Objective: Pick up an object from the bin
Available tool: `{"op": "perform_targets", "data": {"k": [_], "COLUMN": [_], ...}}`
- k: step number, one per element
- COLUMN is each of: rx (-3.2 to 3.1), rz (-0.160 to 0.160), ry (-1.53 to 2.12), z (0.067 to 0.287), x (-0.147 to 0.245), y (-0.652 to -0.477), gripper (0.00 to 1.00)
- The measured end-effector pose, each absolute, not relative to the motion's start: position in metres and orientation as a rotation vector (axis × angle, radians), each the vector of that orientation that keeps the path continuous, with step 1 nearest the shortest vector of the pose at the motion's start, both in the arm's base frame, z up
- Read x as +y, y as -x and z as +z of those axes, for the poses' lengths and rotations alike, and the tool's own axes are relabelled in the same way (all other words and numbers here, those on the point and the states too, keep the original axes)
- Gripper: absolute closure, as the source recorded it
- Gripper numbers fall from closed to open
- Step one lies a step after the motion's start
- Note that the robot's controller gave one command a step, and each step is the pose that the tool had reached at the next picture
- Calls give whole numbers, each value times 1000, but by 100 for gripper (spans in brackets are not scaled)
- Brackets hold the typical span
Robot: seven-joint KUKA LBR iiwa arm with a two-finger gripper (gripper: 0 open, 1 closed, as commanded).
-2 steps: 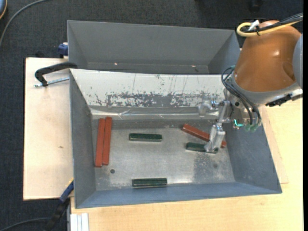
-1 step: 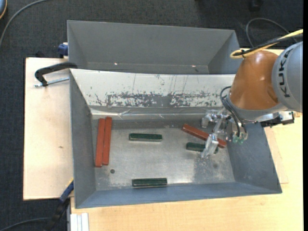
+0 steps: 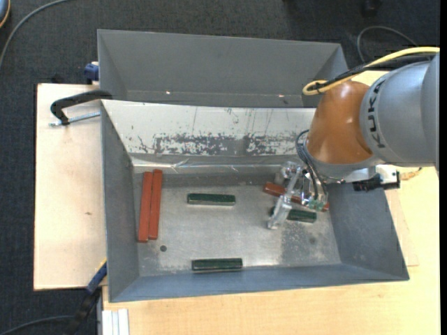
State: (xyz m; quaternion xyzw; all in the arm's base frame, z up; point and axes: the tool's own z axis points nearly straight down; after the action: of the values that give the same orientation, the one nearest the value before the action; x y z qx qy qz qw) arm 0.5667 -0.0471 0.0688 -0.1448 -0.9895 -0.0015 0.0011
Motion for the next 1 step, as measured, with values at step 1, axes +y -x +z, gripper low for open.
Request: {"op": "perform_targets", "data": {"k": [1], "rx": [-3121], "rz": [2], "ry": [355], "z": [105], "x": [-89], "y": [-517], "gripper": [0]}}
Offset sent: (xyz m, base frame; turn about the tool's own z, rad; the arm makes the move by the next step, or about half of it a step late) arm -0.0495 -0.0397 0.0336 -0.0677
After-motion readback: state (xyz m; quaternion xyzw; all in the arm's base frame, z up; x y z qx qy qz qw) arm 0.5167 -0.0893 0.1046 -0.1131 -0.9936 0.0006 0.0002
